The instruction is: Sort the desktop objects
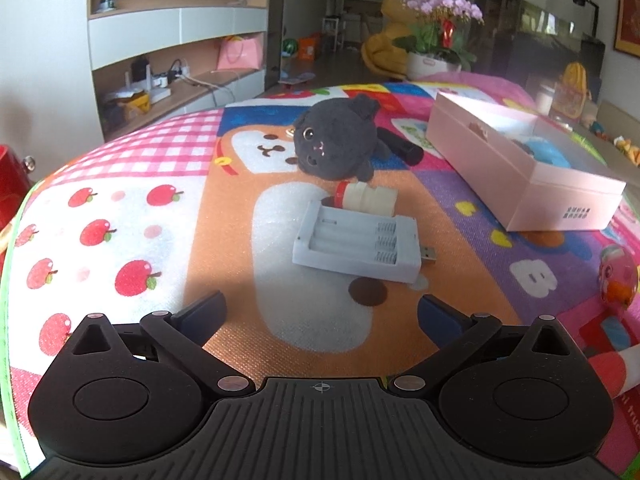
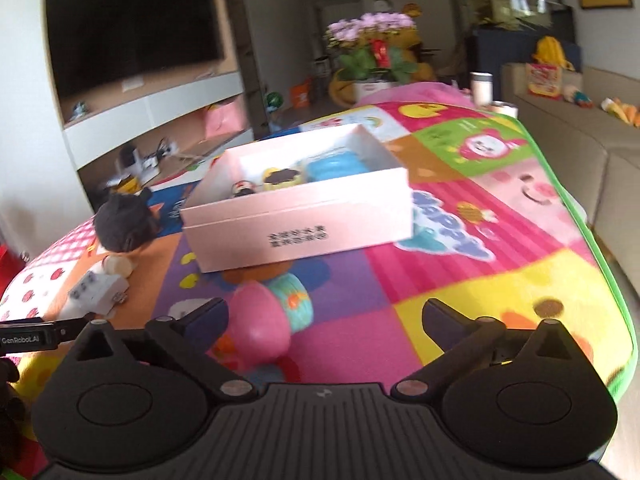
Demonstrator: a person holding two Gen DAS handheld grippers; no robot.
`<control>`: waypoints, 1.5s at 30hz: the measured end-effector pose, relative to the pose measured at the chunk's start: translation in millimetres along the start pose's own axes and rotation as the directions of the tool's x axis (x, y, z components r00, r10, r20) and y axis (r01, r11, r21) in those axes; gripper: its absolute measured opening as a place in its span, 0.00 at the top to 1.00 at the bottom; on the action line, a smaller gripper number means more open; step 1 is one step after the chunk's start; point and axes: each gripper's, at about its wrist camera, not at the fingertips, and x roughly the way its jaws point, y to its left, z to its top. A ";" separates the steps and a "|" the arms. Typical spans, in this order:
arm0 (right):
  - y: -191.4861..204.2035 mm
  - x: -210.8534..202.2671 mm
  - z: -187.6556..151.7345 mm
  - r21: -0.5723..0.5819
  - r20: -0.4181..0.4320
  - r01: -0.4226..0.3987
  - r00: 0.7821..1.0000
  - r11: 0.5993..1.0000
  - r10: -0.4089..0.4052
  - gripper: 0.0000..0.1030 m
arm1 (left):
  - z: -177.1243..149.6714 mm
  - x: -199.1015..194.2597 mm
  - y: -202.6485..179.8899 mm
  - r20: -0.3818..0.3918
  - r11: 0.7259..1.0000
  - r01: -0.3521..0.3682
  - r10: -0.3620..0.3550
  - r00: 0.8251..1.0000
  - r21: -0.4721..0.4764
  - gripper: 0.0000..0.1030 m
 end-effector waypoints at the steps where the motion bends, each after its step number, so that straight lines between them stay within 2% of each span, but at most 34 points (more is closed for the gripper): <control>1: -1.6 0.4 -3.0 0.008 0.005 0.009 1.000 1.000 -0.009 0.00 | 0.2 1.0 -1.8 -0.007 1.000 -0.006 0.006 1.000 0.013 0.00; 6: -5.5 1.4 -10.1 0.031 0.007 0.009 1.000 0.999 -0.009 0.00 | 0.9 1.7 -3.6 -0.021 0.999 -0.015 0.015 1.000 0.037 0.00; 11: -13.2 13.2 -9.0 0.083 -0.058 0.000 0.998 0.997 0.004 0.00 | 0.2 -3.4 -0.2 0.000 1.000 -0.003 0.003 1.000 -0.005 0.00; 12: -15.5 14.6 -9.3 0.099 -0.063 -0.003 0.998 0.995 0.009 0.00 | 0.5 -5.0 -0.7 0.002 1.000 0.024 -0.024 1.000 -0.014 0.00; 14: -17.1 14.3 -9.9 0.111 -0.058 -0.009 0.998 0.994 0.015 0.00 | 2.2 -4.9 -8.0 0.002 0.998 0.065 -0.065 0.998 0.017 0.00; 18: -14.4 15.1 -10.0 0.103 -0.062 -0.001 0.998 0.995 0.007 0.00 | 11.1 3.3 -27.4 0.025 0.993 0.047 -0.050 0.998 0.111 0.00; 19: -13.9 15.1 -10.0 0.102 -0.062 0.000 0.998 0.995 0.006 0.00 | 13.9 6.4 -30.3 0.035 0.991 0.022 -0.027 0.999 0.135 0.00; 22: -13.7 15.0 -10.1 0.101 -0.063 0.001 0.998 0.995 0.005 0.00 | 19.3 16.3 -32.8 0.086 0.966 -0.125 0.108 0.990 0.226 0.00; 24: -14.0 14.9 -10.1 0.102 -0.062 0.000 0.998 0.995 0.006 0.00 | 22.9 18.7 -24.2 0.106 0.953 -0.191 0.171 0.980 0.233 0.00; 27: -14.1 15.2 -10.2 0.105 -0.062 -0.001 0.998 0.994 0.007 0.00 | 27.7 16.6 -6.7 0.118 0.947 -0.250 0.230 0.966 0.202 0.00; 29: -14.0 15.3 -10.2 0.104 -0.062 0.000 0.998 0.995 0.007 0.00 | 32.4 8.8 2.5 0.131 0.964 -0.206 0.186 0.974 0.166 0.00; 31: -14.0 15.3 -10.3 0.104 -0.062 0.000 0.998 0.995 0.006 0.00 | 38.6 2.5 3.5 0.124 0.983 -0.094 0.075 0.989 0.158 0.00; 33: -14.3 15.2 -10.1 0.104 -0.062 0.000 0.998 0.995 0.007 0.00 | 43.5 2.5 -2.5 0.112 0.985 0.003 -0.023 0.993 0.174 0.01; 34: -14.4 15.1 -10.0 0.104 -0.062 -0.001 0.998 0.995 0.007 0.00 | 44.9 4.2 -8.0 0.112 0.981 0.034 -0.056 0.992 0.189 0.03; 35: -14.4 15.2 -10.2 0.105 -0.061 -0.002 0.998 0.994 0.008 0.00 | 45.9 7.3 -14.2 0.111 0.976 0.053 -0.078 0.991 0.211 0.16; 36: -14.6 15.1 -10.0 0.108 -0.060 -0.003 0.998 0.994 0.009 0.00 | 47.0 12.3 -20.7 0.103 0.970 0.063 -0.090 0.991 0.236 0.29; 39: -15.9 15.0 -10.4 0.118 -0.055 -0.009 0.998 0.993 0.015 0.00 | 49.1 32.1 -33.8 0.087 0.963 0.037 -0.063 0.994 0.267 0.22; 42: -17.7 14.3 -10.8 0.126 -0.051 -0.013 0.999 0.992 0.020 0.00 | 51.8 53.4 -35.2 0.046 0.968 0.021 -0.034 0.998 0.249 0.23; 45: -17.8 14.4 -10.8 0.128 -0.050 -0.014 0.999 0.992 0.020 0.00 | 52.1 61.1 -37.3 0.030 0.968 0.055 -0.064 0.997 0.243 0.27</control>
